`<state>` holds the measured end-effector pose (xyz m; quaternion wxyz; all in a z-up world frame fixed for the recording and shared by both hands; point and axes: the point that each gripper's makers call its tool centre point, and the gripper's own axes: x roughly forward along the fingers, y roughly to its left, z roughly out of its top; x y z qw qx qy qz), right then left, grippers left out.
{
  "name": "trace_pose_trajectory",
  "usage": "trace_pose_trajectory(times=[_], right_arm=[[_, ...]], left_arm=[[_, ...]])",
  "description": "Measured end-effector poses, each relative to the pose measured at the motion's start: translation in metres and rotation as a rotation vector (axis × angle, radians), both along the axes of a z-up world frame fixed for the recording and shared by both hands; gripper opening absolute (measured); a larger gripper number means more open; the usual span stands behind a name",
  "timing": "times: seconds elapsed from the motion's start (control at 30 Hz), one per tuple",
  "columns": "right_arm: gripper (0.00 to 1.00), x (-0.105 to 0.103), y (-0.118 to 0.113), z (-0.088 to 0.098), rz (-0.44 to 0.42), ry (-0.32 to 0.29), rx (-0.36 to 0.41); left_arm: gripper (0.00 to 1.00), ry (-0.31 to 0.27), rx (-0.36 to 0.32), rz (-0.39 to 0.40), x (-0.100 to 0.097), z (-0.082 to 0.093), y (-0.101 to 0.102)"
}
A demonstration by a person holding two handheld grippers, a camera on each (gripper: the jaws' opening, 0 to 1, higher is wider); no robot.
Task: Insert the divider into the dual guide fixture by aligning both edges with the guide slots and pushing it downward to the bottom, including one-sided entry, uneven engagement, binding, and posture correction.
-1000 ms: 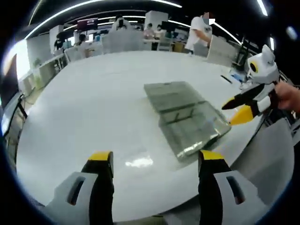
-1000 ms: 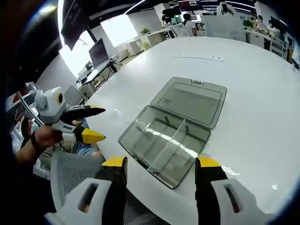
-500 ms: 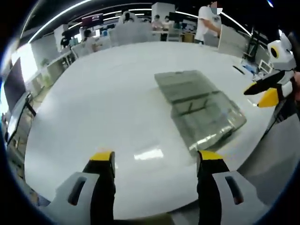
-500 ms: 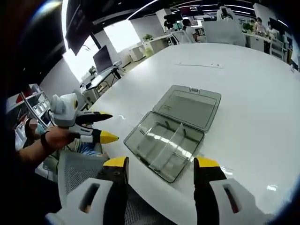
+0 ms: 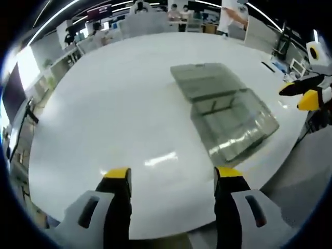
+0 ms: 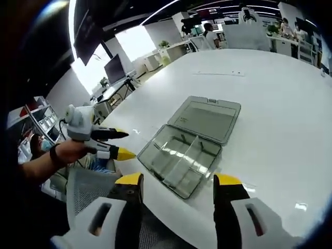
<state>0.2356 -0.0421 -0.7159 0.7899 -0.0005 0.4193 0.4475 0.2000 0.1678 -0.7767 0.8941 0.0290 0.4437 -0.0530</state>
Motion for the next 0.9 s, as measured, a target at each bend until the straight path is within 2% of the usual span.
trace_pose_trajectory(times=[0.1, 0.27, 0.53, 0.63, 0.9], right_arm=[[0.51, -0.003, 0.001, -0.001, 0.001, -0.002, 0.002], [0.52, -0.003, 0.002, -0.003, 0.005, 0.0, -0.003], [0.52, -0.004, 0.004, -0.004, 0.014, 0.001, -0.006], [0.51, -0.004, 0.004, -0.004, 0.007, 0.004, 0.003], [0.51, -0.003, 0.0, -0.006, -0.002, 0.015, 0.006]], left_arm=[[0.61, 0.042, -0.021, 0.005, -0.001, -0.007, -0.001], [0.6, 0.062, -0.022, 0.011, 0.0, -0.016, 0.001], [0.57, 0.082, -0.013, 0.013, 0.002, -0.02, -0.001], [0.53, 0.112, -0.047, 0.042, 0.002, -0.023, -0.002], [0.53, 0.146, -0.034, 0.034, 0.001, -0.032, 0.001]])
